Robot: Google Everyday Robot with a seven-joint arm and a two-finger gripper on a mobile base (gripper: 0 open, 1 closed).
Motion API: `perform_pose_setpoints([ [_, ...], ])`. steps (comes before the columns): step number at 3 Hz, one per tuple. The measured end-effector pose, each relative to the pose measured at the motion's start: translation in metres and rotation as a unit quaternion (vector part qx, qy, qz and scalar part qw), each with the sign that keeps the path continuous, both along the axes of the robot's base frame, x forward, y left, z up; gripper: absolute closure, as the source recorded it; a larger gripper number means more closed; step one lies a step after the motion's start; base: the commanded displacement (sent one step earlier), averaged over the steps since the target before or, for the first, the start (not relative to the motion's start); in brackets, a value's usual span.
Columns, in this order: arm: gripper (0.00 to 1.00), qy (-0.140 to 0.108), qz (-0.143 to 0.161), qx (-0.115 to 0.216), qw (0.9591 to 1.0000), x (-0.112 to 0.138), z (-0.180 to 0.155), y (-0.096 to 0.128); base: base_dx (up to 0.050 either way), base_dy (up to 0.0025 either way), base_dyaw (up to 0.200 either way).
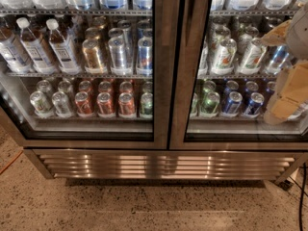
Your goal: Open right fridge door
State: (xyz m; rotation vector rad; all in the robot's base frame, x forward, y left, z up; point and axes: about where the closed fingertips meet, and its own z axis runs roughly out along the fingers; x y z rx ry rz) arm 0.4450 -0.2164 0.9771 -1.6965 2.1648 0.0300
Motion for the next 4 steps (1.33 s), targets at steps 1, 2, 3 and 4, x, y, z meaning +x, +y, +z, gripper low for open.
perform_pose_setpoints([
  [1, 0.0, 0.015, 0.058, 0.089, 0.9942, 0.013, -0.007, -0.018, 0.0, 0.0, 0.0],
  [2, 0.0, 0.006, 0.099, 0.132, 0.9862, 0.033, -0.008, -0.011, 0.0, 0.0, 0.0],
  [3, 0.0, 0.01, 0.14, 0.206, 0.9685, 0.032, -0.017, -0.009, 0.0, 0.0, 0.0],
  [4, 0.0, 0.048, 0.165, 0.353, 0.9197, 0.045, -0.043, 0.001, 0.0, 0.0, 0.0],
])
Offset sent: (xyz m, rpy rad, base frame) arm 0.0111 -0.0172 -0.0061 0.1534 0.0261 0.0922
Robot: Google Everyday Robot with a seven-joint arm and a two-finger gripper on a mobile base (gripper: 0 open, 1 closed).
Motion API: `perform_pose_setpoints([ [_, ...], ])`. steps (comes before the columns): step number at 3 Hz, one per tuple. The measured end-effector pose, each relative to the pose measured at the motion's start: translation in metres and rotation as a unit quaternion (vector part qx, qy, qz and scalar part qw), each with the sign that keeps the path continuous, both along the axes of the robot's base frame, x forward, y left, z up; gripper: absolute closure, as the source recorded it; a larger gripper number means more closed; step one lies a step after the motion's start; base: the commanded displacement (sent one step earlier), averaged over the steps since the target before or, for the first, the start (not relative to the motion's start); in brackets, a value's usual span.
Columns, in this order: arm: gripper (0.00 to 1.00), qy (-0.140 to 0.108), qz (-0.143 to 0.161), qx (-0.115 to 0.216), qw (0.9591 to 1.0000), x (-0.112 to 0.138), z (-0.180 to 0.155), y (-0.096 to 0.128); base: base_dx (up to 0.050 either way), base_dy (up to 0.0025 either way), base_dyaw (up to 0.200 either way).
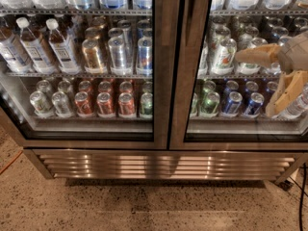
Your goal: Open right fridge door
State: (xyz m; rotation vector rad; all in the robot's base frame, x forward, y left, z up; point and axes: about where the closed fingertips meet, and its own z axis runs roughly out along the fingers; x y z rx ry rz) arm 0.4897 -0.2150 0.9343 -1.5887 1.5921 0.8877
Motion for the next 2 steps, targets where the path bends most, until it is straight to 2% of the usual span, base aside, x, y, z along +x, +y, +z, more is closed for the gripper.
perform_pose_setpoints([
  [1, 0.0, 0.016, 0.001, 0.058, 0.9982, 0.017, -0.014, 0.009, 0.0, 0.0, 0.0],
  [2, 0.0, -0.047, -0.053, 0.093, 0.9931, 0.009, 0.01, 0.015, 0.0, 0.0, 0.0],
])
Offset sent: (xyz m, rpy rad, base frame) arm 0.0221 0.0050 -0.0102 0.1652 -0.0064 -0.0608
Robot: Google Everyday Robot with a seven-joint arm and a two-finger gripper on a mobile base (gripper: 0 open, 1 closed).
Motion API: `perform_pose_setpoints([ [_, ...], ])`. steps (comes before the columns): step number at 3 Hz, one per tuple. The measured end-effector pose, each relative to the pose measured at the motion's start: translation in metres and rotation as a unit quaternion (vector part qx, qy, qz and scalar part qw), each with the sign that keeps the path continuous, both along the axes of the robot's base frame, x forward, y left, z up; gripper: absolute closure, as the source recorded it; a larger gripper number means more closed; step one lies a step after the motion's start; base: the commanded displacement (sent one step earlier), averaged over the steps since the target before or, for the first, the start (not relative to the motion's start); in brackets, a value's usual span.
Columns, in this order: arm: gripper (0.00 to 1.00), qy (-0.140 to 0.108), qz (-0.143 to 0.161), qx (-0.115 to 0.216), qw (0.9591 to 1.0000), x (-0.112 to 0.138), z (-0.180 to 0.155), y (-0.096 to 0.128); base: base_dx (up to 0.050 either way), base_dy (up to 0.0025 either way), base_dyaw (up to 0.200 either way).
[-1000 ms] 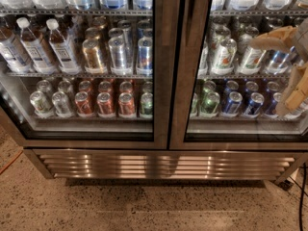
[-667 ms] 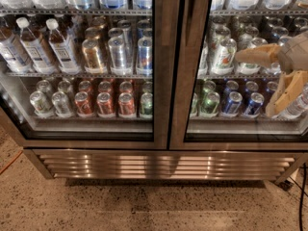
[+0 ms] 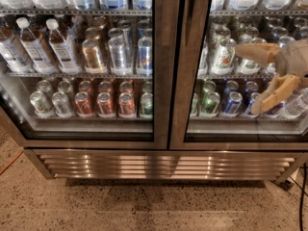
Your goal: Open right fridge door
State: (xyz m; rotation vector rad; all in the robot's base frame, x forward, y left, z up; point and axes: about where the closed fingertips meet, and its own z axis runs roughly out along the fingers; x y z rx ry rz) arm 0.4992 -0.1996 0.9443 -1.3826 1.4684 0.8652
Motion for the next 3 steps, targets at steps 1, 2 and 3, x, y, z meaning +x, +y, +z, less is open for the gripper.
perform_pose_setpoints([
  [1, 0.0, -0.016, -0.058, 0.031, 0.9977, -0.004, -0.006, 0.008, 0.0, 0.0, 0.0],
  [2, 0.0, -0.019, -0.093, 0.034, 0.9949, 0.012, -0.012, 0.006, 0.0, 0.0, 0.0],
  [3, 0.0, -0.02, -0.093, 0.035, 0.9948, 0.013, -0.011, 0.006, 0.0, 0.0, 0.0],
])
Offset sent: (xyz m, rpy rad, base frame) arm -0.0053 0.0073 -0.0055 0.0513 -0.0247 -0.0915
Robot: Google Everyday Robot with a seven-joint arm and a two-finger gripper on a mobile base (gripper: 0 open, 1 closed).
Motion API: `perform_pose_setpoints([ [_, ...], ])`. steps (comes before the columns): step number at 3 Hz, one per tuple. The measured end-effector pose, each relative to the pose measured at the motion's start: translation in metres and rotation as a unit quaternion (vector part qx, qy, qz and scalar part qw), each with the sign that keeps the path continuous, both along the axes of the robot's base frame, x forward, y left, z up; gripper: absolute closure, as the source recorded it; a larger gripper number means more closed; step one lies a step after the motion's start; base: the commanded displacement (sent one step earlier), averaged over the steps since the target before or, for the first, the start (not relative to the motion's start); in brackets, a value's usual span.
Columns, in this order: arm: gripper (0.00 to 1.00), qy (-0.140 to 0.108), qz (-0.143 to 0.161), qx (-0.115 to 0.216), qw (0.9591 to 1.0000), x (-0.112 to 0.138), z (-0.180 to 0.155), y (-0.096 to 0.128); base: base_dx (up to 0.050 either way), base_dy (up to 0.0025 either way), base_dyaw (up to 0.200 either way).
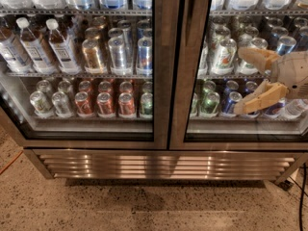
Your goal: Open right fridge door
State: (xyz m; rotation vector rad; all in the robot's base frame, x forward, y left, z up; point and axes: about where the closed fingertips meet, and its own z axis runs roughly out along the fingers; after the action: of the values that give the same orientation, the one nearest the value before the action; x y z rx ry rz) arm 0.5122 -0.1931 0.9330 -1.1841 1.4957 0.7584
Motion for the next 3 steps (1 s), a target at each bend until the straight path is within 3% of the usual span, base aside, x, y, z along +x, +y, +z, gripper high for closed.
perform_pose_setpoints([
  [1, 0.0, -0.008, 0.03, -0.002, 0.9995, 0.02, 0.016, 0.031, 0.0, 0.0, 0.0],
  [2, 0.0, -0.008, 0.03, -0.002, 0.9995, 0.02, 0.016, 0.031, 0.0, 0.0, 0.0],
  [3, 0.0, -0.027, 0.03, 0.004, 0.9992, 0.037, 0.031, 0.045, 0.0, 0.0, 0.0],
])
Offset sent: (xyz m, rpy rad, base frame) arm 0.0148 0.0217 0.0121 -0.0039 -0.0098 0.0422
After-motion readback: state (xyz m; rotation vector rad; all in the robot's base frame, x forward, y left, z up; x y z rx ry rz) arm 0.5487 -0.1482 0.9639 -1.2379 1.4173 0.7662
